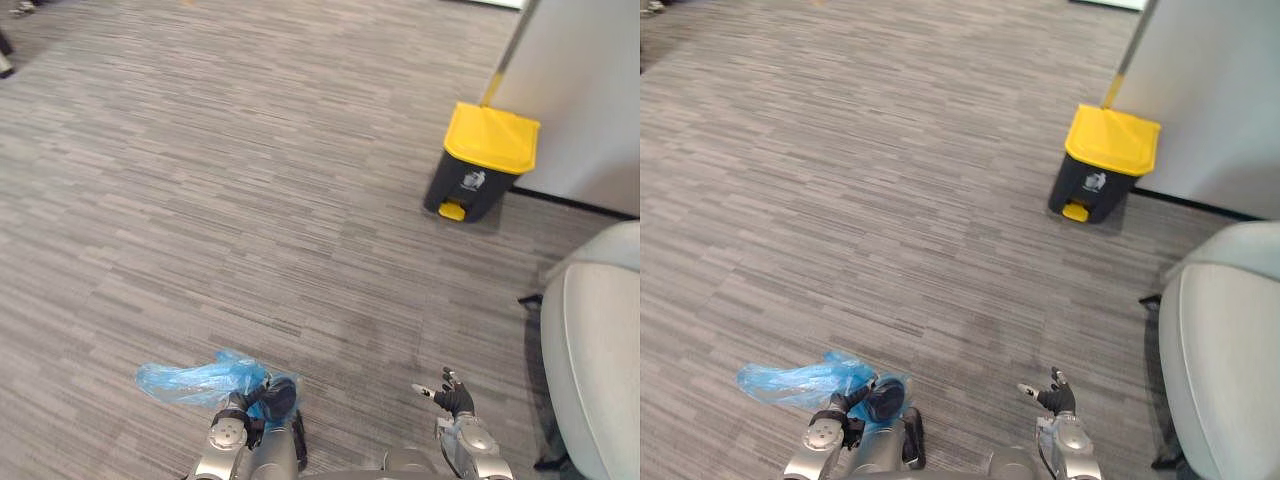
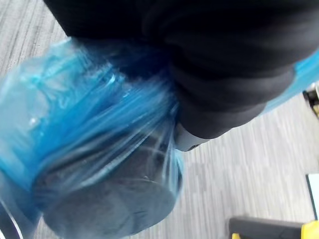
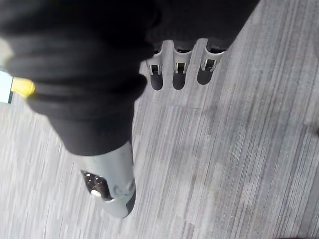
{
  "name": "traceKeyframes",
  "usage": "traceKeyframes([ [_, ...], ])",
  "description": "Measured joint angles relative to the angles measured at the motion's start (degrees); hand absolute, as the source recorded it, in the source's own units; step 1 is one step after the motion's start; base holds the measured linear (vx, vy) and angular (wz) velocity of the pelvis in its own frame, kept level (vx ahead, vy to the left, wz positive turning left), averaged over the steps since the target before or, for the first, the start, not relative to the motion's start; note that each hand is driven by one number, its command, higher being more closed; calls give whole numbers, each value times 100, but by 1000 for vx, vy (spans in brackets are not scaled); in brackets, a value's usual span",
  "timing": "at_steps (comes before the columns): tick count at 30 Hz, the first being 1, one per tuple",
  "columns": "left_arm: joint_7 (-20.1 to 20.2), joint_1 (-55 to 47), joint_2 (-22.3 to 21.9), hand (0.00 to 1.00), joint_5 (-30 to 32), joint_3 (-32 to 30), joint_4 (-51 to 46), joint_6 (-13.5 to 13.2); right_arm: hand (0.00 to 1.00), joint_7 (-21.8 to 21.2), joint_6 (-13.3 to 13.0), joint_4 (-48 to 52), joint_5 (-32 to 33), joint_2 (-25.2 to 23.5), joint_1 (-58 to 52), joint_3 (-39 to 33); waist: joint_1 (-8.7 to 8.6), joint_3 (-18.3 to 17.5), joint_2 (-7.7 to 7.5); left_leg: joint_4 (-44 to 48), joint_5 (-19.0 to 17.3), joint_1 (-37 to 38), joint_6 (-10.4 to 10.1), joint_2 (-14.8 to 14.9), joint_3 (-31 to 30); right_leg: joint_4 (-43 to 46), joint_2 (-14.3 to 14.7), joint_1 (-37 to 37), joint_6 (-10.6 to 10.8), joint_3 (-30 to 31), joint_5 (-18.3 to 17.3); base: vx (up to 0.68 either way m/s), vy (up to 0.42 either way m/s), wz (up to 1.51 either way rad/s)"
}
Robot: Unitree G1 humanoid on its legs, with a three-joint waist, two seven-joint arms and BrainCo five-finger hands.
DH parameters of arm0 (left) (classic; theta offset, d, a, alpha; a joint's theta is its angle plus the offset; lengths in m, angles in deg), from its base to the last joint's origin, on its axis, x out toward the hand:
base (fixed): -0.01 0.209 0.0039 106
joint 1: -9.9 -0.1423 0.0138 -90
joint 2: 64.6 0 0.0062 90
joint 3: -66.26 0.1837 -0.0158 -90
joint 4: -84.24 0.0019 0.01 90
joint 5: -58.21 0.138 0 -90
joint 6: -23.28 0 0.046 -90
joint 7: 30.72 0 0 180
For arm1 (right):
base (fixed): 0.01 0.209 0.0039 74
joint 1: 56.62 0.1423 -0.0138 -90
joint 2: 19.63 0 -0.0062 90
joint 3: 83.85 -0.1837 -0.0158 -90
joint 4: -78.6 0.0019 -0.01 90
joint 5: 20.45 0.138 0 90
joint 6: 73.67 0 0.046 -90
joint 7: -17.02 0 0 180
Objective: Gather rubbish on tea table into small bin, then transfer packed bag to large trash can.
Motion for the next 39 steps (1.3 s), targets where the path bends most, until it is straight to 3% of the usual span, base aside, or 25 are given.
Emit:
traceKeyframes([
  [2,-5,-31,107,100,-4,193,-5,8,0,-3,13,-79,-34,-31,-14,2,-93,18,29,-175,-149,431,48,16,161,743,-184,-367,-182,-527,162,273,147,-67],
  [3,-14,-10,158,100,-7,204,-6,21,0,-3,15,-80,-59,-29,-6,27,-97,56,98,-323,-206,720,80,85,340,748,-259,-541,-475,-1074,-46,274,68,-67],
  [4,-18,8,190,100,-9,201,-8,21,0,2,14,-80,-73,-14,19,92,-99,65,113,-400,-218,835,73,119,413,669,-252,-627,-578,-1315,-106,292,9,-68],
  [6,-20,73,271,100,-12,172,-17,23,0,-1,12,-86,-98,9,138,208,-133,75,129,-592,-260,1158,28,280,728,208,-231,-961,-743,-2435,-138,353,-60,-61],
  [8,-18,102,294,100,-12,174,-17,28,0,0,12,-108,-98,44,192,209,-141,61,102,-624,-330,1363,-148,358,928,-490,-177,-1178,-946,-3139,104,377,-87,-47],
  [9,-13,102,348,100,-11,185,-11,29,0,3,10,-109,-106,67,161,207,-165,34,2,-585,-426,1520,-306,297,976,-1123,-67,-1187,-1261,-3079,872,478,-91,-19],
  [10,-8,129,230,100,-5,191,37,48,0,3,14,-182,-108,194,163,204,-233,40,114,-539,-508,1658,-434,407,922,-1065,20,-1055,-1623,-3137,997,488,-89,-17],
  [11,-2,117,194,100,-6,195,34,35,0,4,16,-200,-108,227,174,204,-233,43,192,-511,-463,1678,-510,494,929,-1062,76,-1027,-1648,-3146,973,478,-110,-9],
  [13,5,148,124,100,-6,211,34,30,0,1,9,-195,-105,324,175,192,-270,51,310,-65,-355,1623,-685,631,892,-1146,203,-828,-1617,-3130,703,387,-115,-16],
  [14,12,189,93,100,-6,215,35,28,0,-2,13,-197,-103,356,149,195,-267,74,412,665,-236,1491,-714,905,796,-1326,386,-541,-1603,-3126,636,479,-118,-26],
  [15,45,221,87,100,-7,228,37,27,0,-2,12,-194,-97,357,94,208,-261,82,419,1525,177,1315,-644,1113,620,-1610,530,-136,-1589,-3083,611,459,-99,-28],
  [16,84,187,80,100,-6,239,37,18,0,0,10,-193,-96,364,68,219,-230,94,392,1959,219,1169,-647,1196,533,-1781,572,92,-1592,-3006,613,419,-65,-46],
  [18,120,165,13,100,-10,232,36,-49,0,1,-6,-191,-80,368,106,199,-94,121,311,2937,-134,689,-475,1215,358,-2226,628,646,-1587,-2628,615,314,6,-69],
  [22,123,131,-37,100,-12,222,36,-53,0,0,-3,-197,-56,347,221,166,49,168,274,2171,-443,-36,-282,964,167,-2590,639,1074,-1515,-2065,659,285,141,-82],
  [24,123,99,-57,100,-14,208,35,-55,0,3,-8,-193,-46,263,244,131,131,260,187,746,-280,-256,-451,484,-361,-2615,453,1237,-1188,-1743,551,267,279,-85],
  [25,121,44,-148,100,-15,208,39,-53,0,6,-17,-191,-45,336,223,111,148,255,385,-389,446,-228,-541,397,-743,-2649,565,1294,-878,-1582,432,259,303,-76],
  [26,117,20,-188,100,-21,207,66,-53,0,4,-11,-221,-45,349,213,120,203,278,434,-350,807,-165,-269,410,-781,-2610,577,1324,-776,-1442,361,388,394,-59],
  [28,117,53,-165,100,-58,202,82,-59,0,-2,-4,-238,-49,245,134,168,218,206,146,-156,392,-129,-126,44,-564,-2430,164,1283,-555,-1117,170,299,258,-23],
  [30,114,10,-160,100,-67,178,90,-55,0,-4,-5,-238,-73,239,175,177,232,200,107,157,-51,-67,16,-96,-295,-1643,-108,986,-409,-747,-19,258,231,-41],
  [32,103,-80,-106,100,-83,134,100,-44,0,-20,-6,-237,-98,172,255,215,232,201,104,25,-218,249,88,-146,-44,-403,-262,425,-104,-525,156,302,203,-55],
  [33,92,-160,-49,100,-138,147,102,-40,0,-60,-5,-238,-101,114,252,226,221,200,98,-108,-323,545,114,-181,52,374,-375,121,223,-528,492,259,107,-37],
  [34,91,-193,-11,100,-140,183,103,-38,0,-85,-5,-239,-106,97,232,235,211,196,92,-174,-366,704,144,-196,88,712,-437,4,253,-566,657,415,84,-33],
  [35,85,-210,34,100,-148,245,102,-35,0,-104,-4,-243,-124,89,178,273,192,186,78,-282,-445,970,232,-209,111,1201,-518,-158,60,-720,660,359,24,-16],
  [38,73,-114,156,100,-239,204,106,-28,0,-112,-1,-263,-279,146,271,445,52,204,119,-668,-433,1486,165,-73,185,1419,-404,-951,-679,-1565,-33,443,-76,-6],
  [39,72,-112,153,100,-240,188,107,-26,0,-113,-1,-264,-282,157,299,446,46,224,153,-764,-425,1599,150,-2,229,1272,-310,-1126,-738,-1700,-61,417,-139,-20],
])
